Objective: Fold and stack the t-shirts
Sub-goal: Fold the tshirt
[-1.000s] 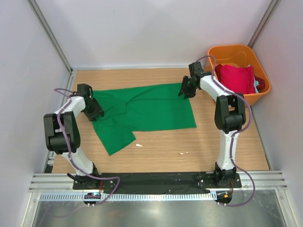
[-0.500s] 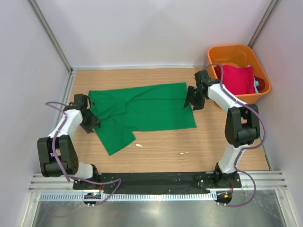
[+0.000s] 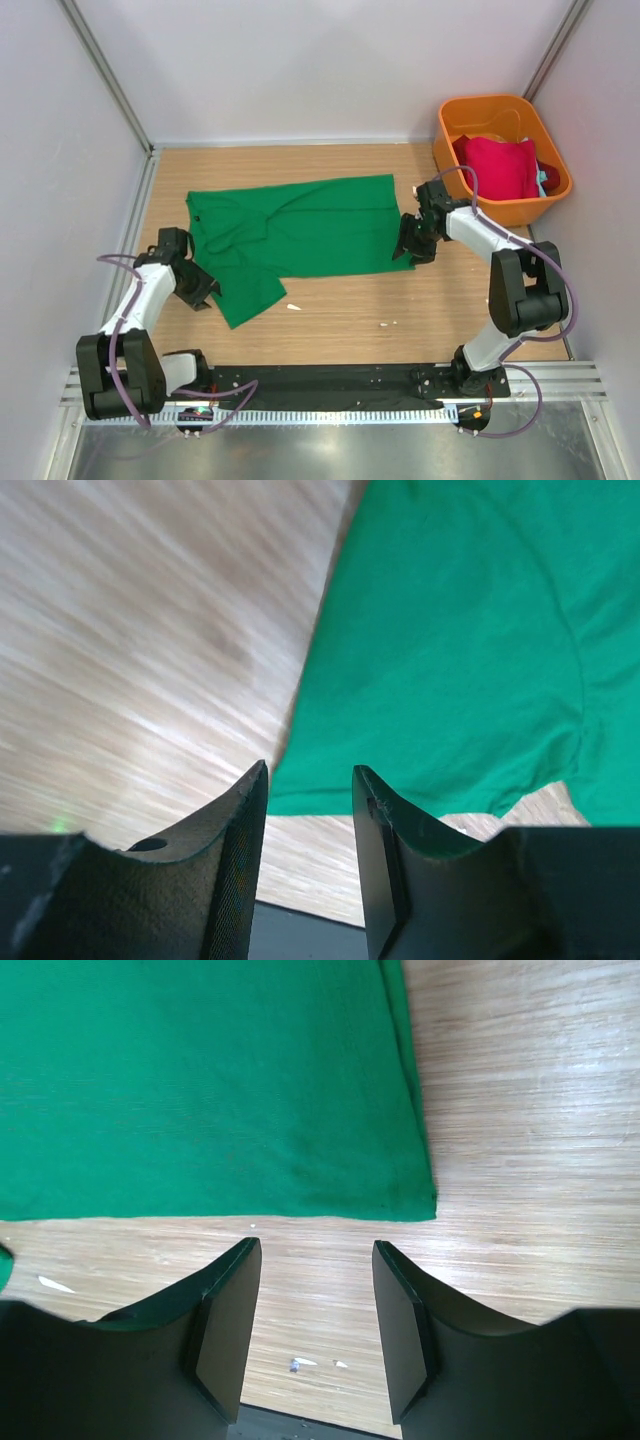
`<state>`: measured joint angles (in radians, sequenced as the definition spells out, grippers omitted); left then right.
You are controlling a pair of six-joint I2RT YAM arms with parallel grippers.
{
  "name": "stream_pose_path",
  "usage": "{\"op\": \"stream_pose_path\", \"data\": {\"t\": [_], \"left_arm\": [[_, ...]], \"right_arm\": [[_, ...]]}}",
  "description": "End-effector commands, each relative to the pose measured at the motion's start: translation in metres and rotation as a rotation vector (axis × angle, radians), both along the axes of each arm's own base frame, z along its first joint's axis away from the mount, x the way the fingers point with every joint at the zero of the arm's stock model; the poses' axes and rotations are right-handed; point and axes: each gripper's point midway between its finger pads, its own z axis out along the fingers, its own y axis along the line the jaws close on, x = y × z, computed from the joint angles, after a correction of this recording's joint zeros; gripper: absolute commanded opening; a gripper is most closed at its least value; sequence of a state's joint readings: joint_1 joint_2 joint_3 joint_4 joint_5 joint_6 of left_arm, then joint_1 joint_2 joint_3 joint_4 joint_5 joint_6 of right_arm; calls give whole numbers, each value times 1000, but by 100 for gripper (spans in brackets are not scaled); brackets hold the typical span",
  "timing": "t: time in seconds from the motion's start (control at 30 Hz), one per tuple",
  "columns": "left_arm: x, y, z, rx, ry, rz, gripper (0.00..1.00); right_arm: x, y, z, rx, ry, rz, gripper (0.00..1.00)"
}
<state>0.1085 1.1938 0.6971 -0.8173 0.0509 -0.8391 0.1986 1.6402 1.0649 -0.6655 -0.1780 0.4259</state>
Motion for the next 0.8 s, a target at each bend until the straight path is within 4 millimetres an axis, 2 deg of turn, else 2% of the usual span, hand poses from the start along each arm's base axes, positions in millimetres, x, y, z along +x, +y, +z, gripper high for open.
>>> {"op": "stream_pose_path", "data": {"t": [0.0, 0.07, 0.17, 0.4, 0.67, 0.7, 0.77], "left_arm": [[-12, -8, -2, -33, 34, 58, 40], [-23, -8, -11, -36, 75, 95, 40], [-25, -16, -22, -81, 69, 120, 38], [2, -11, -28, -62, 8, 96, 38], [-8, -8, -53, -47, 111, 118, 37], [-7, -8, -55, -46, 108, 120, 36], [-5, -10, -58, -57, 108, 120, 27]], "right_arm": [[16, 6, 27, 48, -114, -9, 54], [17, 5, 28, 49, -121, -10, 54], [16, 5, 26, 46, -121, -8, 54], [14, 4, 13, 42, -93, -6, 54], [15, -7, 3, 7, -75, -35, 54], [16, -8, 1, 5, -70, -43, 54], [15, -11, -4, 8, -55, -68, 54]]}}
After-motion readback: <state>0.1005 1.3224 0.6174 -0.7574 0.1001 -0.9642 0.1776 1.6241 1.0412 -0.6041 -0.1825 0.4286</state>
